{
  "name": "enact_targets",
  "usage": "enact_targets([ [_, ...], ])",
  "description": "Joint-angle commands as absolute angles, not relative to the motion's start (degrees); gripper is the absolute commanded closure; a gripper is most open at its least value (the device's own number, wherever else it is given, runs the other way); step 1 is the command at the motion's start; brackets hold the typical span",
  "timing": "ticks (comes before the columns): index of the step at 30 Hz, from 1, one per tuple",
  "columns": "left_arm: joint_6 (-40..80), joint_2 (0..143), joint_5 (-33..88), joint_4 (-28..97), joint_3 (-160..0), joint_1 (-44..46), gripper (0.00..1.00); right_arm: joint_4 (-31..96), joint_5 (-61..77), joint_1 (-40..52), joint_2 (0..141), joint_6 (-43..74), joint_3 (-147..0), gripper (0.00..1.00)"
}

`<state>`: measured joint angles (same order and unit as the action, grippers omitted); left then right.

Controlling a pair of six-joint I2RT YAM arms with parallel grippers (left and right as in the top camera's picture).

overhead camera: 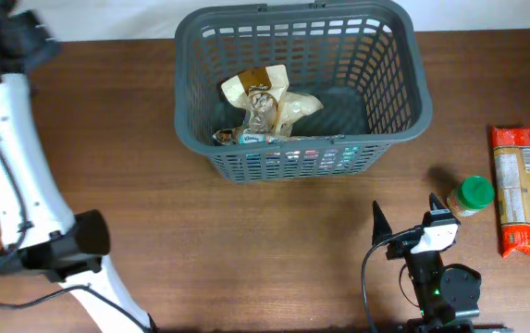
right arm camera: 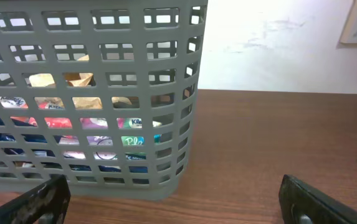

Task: Pack container
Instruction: 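Move the right gripper toward the green-lidded jar and pasta packet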

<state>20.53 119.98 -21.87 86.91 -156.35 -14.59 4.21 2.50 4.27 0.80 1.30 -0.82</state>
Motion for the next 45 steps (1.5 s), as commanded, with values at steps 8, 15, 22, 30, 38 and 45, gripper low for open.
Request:
enact_targets([
  [8, 25.0, 118.4, -15.8, 89.3, -157.1, -19.7, 0.01, 4.1, 2.8, 4.0, 0.2, 1.3, -0.3, 0.01],
  [15, 25.0, 118.4, -15.8, 89.3, -157.1, -19.7, 0.01, 4.1, 2.8, 4.0, 0.2, 1.3, -0.3, 0.01],
  [22, 25.0, 118.4, -15.8, 89.3, -157.1, -19.7, 0.01, 4.1, 2.8, 4.0, 0.2, 1.3, -0.3, 0.01],
  [30, 25.0, 118.4, -15.8, 89.3, -157.1, -19.7, 0.01, 3.6, -2.0, 4.0, 0.2, 2.4, -0.9, 0.01],
  [38, 25.0, 118.4, -15.8, 89.3, -157.1, -19.7, 0.01, 10.5, -10.3, 4.0, 2.1, 5.0, -11.0, 0.01],
  [45, 25.0, 118.4, -15.8, 89.3, -157.1, -19.7, 0.01, 24.8, -15.3, 4.0, 16.4, 0.9, -32.5, 0.01],
])
